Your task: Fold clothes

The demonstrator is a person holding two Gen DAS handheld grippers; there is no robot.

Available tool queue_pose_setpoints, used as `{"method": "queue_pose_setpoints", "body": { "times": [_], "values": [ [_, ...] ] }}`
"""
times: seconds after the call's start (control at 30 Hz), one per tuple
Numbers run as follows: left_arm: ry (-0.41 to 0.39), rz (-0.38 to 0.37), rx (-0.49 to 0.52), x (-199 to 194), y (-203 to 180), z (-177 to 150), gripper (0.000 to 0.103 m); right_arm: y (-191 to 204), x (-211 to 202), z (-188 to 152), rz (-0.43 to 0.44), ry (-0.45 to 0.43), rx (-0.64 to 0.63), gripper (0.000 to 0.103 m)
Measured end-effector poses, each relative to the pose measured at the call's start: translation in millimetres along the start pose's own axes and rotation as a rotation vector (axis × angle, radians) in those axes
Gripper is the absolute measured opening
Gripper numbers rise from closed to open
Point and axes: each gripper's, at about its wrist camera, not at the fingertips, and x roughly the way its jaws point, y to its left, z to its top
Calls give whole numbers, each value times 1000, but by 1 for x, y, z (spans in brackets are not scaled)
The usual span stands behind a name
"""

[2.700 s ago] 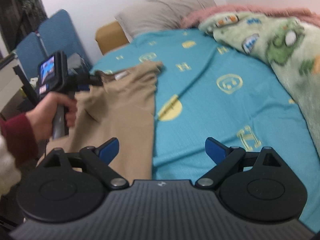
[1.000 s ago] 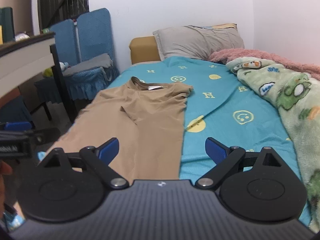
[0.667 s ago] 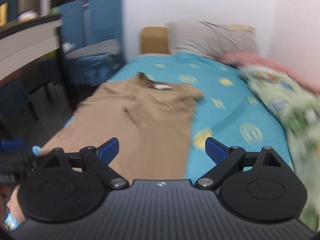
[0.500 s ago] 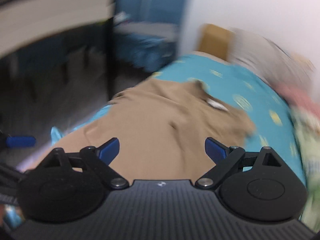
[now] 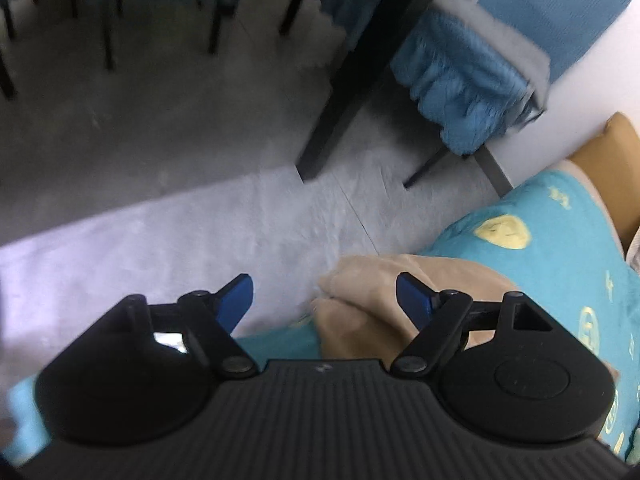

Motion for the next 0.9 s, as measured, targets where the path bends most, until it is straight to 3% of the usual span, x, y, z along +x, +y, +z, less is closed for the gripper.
{"method": "queue_pose_setpoints", "body": {
  "times": [0.13, 0.2, 0.23, 0.3, 0.37, 0.53, 0.67, 0.8, 0.9],
  "values": [
    [19, 27, 5, 15, 2, -3, 101, 7, 54, 7, -82, 81, -73, 74],
    [30, 28, 3, 21, 1, -4, 101, 11, 72, 7, -129, 125, -108, 61],
    [26, 29, 2, 23, 1, -4, 101, 8, 73, 7, -139, 129, -105, 41],
    [14, 34, 1, 23, 0, -6, 101, 2, 70, 7, -152, 128, -89, 12],
    [-5, 45, -3, 27, -1, -6, 101, -8, 64, 7, -168, 98, -58, 11],
    [-71, 9, -3, 14, -6, -6, 101, -58, -11, -2, -228, -140, 164, 10],
    [-194, -28, 25, -11, -13, -9, 101, -108, -76, -48, -302, -286, 366, 10],
    [-256, -70, 80, -29, -28, -18, 101, -158, -140, -96, -375, -428, 569, 10],
    [-292, -102, 123, -39, -39, -26, 101, -190, -157, -158, -413, -464, 747, 10]
  ]
}}
